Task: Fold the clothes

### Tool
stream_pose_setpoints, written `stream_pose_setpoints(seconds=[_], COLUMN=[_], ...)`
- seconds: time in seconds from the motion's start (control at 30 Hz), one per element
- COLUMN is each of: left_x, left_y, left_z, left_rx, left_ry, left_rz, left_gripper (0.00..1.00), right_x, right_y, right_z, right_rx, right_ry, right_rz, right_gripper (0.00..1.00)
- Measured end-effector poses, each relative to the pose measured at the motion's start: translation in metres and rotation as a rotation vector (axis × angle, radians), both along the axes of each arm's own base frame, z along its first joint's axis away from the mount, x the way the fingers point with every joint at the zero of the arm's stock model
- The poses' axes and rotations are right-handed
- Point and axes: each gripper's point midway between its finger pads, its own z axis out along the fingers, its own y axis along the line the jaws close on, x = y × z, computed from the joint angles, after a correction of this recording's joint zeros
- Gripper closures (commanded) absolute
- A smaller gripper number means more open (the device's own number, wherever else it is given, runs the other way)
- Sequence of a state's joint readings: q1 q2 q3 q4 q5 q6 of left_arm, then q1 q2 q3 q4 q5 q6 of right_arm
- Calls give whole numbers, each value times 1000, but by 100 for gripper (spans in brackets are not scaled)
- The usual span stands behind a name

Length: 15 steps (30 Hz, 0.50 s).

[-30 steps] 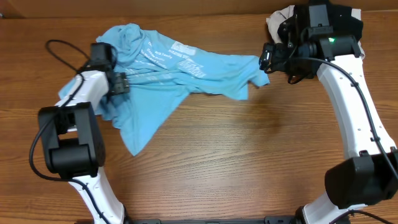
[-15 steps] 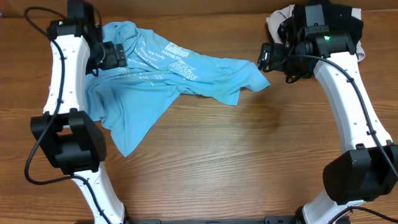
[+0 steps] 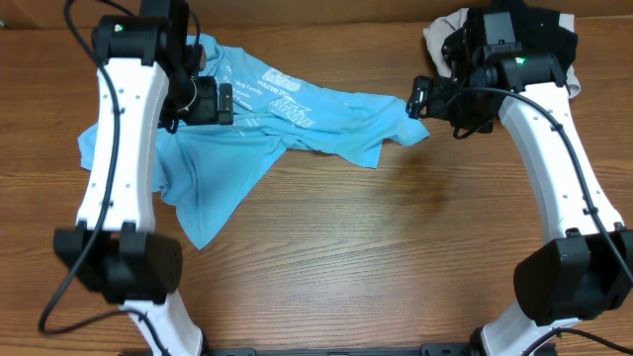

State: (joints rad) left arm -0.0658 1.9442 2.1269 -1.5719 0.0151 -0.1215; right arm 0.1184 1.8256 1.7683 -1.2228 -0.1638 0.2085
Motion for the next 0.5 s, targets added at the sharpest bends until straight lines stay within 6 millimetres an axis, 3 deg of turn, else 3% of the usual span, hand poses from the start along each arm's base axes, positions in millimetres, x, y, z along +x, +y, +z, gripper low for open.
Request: stream_pose_setpoints(seconds=[0.1,0.2,0.33,0.5], left_x=[-19,-36,-53,-80], left_y=[-12,-21,-25,-8], left_z=[20,13,-28,-83], left_rx=[1,8,3,-10], left_ry=[-43,-53,-49,-33], left_rz=[-23,-20,28,165], left_gripper=[0,0,0,0], right_x=[-4,-8,-9,-9], right_y=[2,2,2,2], right_z=[-1,-2,-3,-3], right_rx=[12,12,14,14], right_ry=[16,35,40,38], right_rz=[4,6,7,7], right_gripper=[0,0,0,0])
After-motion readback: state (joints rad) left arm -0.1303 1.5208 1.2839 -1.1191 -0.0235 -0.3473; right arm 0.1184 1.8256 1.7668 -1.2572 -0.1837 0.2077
